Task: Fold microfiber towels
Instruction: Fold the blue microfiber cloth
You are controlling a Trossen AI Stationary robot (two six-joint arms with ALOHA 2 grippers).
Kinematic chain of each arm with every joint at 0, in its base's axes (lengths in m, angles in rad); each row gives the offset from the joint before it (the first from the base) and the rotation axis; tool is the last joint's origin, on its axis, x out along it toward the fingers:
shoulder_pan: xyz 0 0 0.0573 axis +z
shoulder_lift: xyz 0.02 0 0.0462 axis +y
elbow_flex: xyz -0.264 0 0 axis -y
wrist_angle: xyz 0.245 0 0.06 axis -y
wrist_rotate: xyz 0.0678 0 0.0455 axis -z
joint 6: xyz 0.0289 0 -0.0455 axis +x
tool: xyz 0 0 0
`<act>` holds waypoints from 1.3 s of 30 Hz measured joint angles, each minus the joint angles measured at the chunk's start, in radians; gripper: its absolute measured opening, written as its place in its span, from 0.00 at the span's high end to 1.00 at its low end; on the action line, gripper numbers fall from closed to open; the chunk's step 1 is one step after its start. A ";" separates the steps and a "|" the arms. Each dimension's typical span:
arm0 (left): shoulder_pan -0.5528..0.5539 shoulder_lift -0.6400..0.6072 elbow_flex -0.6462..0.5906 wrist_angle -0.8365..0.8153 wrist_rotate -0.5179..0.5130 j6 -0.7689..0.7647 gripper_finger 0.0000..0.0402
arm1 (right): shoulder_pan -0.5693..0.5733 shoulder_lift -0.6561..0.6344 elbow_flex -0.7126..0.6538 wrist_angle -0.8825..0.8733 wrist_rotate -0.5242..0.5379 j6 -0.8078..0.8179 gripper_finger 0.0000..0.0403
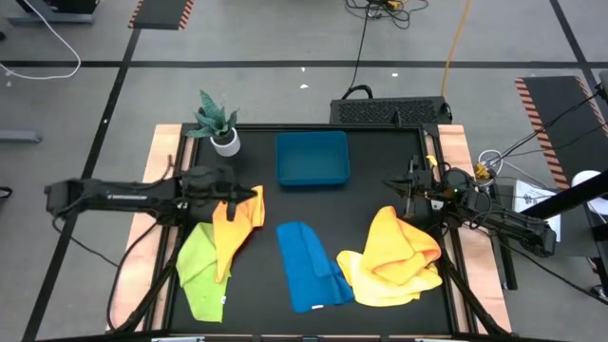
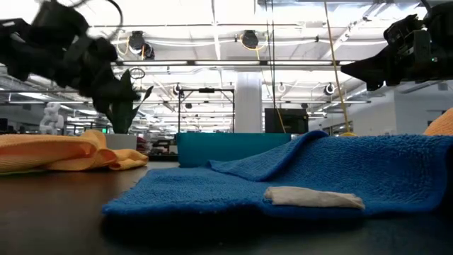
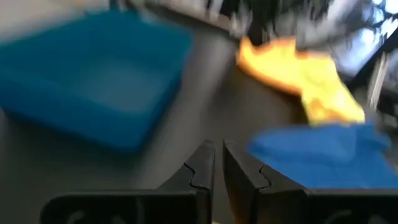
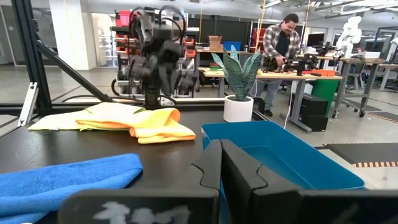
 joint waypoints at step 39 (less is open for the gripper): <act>-0.330 0.843 0.537 -0.349 -0.200 0.024 0.52 | 0.000 0.000 0.000 0.000 0.000 0.000 1.00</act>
